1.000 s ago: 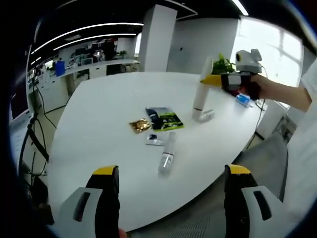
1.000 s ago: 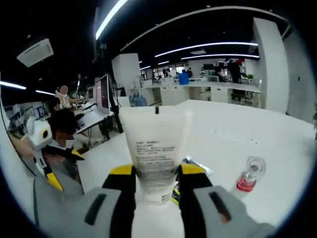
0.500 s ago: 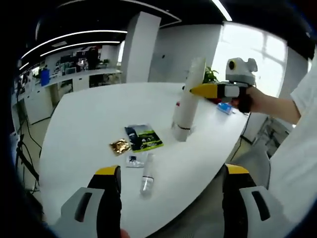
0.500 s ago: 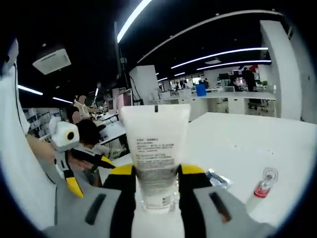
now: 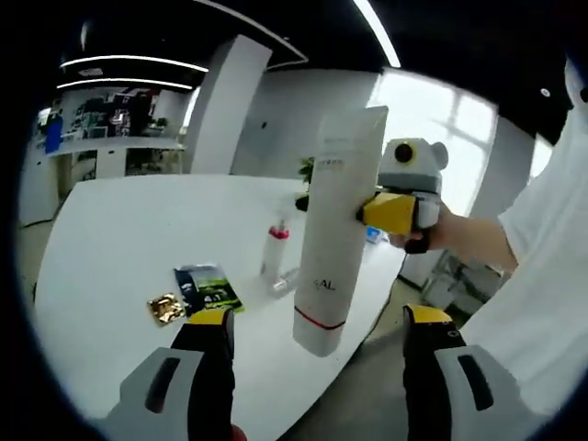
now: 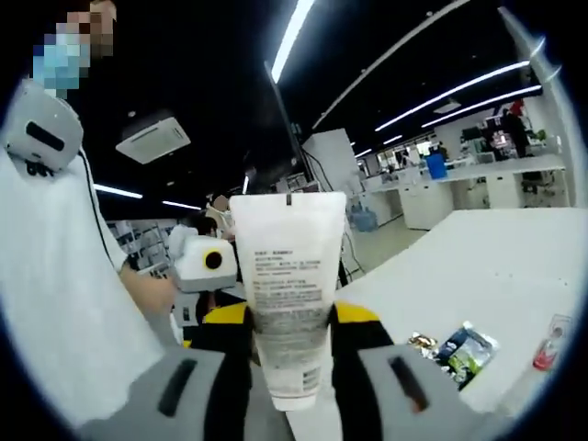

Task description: Arrange the skincare products in the storage area until every visible bottle or jar stands upright without overlapping.

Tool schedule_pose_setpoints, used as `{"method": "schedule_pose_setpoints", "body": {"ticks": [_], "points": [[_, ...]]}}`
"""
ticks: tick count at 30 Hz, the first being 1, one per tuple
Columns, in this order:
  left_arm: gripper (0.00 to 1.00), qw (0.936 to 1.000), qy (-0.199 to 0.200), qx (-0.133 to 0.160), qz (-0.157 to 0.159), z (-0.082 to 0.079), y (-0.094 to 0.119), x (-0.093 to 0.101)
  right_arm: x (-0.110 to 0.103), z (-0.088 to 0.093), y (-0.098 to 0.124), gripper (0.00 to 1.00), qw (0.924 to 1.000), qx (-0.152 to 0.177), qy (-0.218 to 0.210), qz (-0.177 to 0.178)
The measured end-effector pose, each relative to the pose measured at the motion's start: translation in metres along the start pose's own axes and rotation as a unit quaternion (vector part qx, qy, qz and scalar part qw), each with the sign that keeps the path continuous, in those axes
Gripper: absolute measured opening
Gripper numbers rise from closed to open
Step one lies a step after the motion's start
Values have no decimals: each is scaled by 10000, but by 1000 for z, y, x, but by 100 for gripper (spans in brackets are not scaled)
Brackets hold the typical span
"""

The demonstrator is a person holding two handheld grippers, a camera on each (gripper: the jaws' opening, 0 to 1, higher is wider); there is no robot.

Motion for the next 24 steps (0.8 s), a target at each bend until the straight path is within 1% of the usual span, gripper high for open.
{"method": "schedule_pose_setpoints", "body": {"ticks": [1, 3, 4, 6, 8, 10, 14, 17, 19, 21, 24], "points": [[70, 9999, -34, 31, 91, -5, 0, 3, -1, -3, 0, 32, 10000, 68, -37, -37], [68, 9995, -143, 8, 278, -10, -1, 9, -4, -9, 1, 32, 9996, 224, -105, -115], [66, 9986, -245, -31, 466, -13, -1, 15, -5, -11, 2, 32, 9995, 259, -119, -147], [64, 9970, -344, -110, 688, -15, -2, 23, -10, -18, 3, 32, 9983, 436, -211, -334], [62, 9946, -338, -133, 972, -19, -2, 32, -15, -24, 5, 32, 9970, 543, -256, -481], [59, 9928, -243, -70, 1172, -25, -2, 38, -19, -29, 6, 32, 9958, 624, -263, -611], [54, 9910, -234, 34, 1317, -34, -2, 43, -23, -35, 9, 32, 9938, 750, -385, -719], [51, 9902, -254, 42, 1372, -36, -5, 45, -25, -38, 11, 32, 9926, 840, -439, -755], [50, 9894, -195, 101, 1436, -38, -6, 48, -27, -39, 11, 32, 9919, 883, -476, -780], [46, 9882, -166, 156, 1515, -39, -7, 51, -28, -39, 11, 32, 9913, 917, -497, -799], [39, 9869, -205, 162, 1592, -39, -7, 56, -28, -40, 11, 32, 9911, 963, -507, -770]]}}
Point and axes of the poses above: the point that each gripper's makers call its tool centre point, and the gripper's own axes: y roughly backward along the fingers, x roughly to its right, z roughly out of its underside, the point moved 4 cm from there along y, roughly backward along the fingers, and after that the axes turned 13 degrees about y, right-handed, at the moved point
